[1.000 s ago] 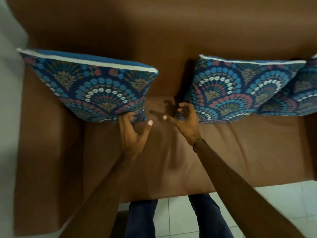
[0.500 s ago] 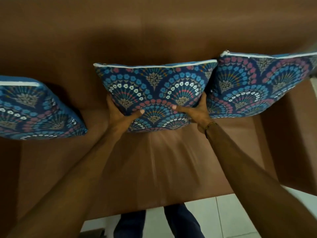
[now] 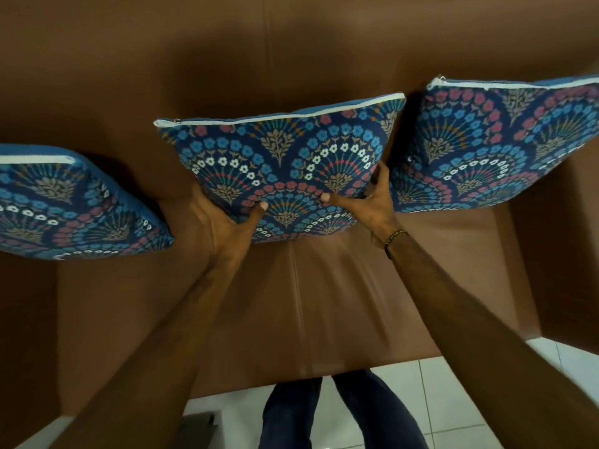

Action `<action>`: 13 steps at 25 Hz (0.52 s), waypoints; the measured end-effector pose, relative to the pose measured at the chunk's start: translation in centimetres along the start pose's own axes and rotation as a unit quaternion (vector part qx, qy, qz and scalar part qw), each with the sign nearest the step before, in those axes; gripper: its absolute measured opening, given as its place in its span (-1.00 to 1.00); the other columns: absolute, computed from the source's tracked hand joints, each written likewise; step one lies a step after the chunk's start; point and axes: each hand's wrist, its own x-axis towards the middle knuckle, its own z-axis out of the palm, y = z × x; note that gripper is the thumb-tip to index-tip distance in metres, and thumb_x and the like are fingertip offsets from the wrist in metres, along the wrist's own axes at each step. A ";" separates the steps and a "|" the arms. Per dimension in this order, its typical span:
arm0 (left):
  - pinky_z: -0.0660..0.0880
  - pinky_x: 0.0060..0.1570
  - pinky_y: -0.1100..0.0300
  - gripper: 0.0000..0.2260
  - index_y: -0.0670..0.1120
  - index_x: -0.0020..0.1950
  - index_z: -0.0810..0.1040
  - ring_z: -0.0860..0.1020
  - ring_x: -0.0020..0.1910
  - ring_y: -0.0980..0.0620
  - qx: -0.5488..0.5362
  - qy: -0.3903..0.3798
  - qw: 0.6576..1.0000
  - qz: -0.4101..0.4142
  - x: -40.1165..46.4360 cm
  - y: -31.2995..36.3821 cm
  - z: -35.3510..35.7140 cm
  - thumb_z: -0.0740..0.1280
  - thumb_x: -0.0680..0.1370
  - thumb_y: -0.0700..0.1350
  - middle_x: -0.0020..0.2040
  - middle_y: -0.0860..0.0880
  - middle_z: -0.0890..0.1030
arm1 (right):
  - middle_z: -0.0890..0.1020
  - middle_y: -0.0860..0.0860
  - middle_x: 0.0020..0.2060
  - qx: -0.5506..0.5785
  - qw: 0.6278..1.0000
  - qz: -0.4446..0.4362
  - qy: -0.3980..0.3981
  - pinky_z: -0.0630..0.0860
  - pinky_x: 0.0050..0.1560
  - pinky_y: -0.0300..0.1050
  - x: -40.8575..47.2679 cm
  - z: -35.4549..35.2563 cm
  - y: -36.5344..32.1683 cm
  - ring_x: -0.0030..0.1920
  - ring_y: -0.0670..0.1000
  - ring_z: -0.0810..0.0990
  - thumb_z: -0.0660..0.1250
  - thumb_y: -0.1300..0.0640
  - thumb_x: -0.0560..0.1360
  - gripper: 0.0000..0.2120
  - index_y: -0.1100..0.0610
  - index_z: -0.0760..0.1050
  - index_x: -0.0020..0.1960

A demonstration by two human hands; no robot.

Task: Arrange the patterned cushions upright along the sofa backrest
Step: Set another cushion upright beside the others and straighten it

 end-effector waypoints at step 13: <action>0.46 0.48 -0.04 -0.23 -0.12 0.65 0.30 0.49 0.48 -0.10 -0.063 -0.149 0.984 0.081 -9.9 13.8 19.6 0.57 0.54 -0.01 0.59 -0.12 0.43 | 0.43 0.04 0.49 -0.053 0.971 0.007 0.234 0.55 0.47 0.12 0.3 -23.5 1.1 0.49 0.08 0.48 0.74 -0.33 0.13 0.18 -0.02 0.26 0.58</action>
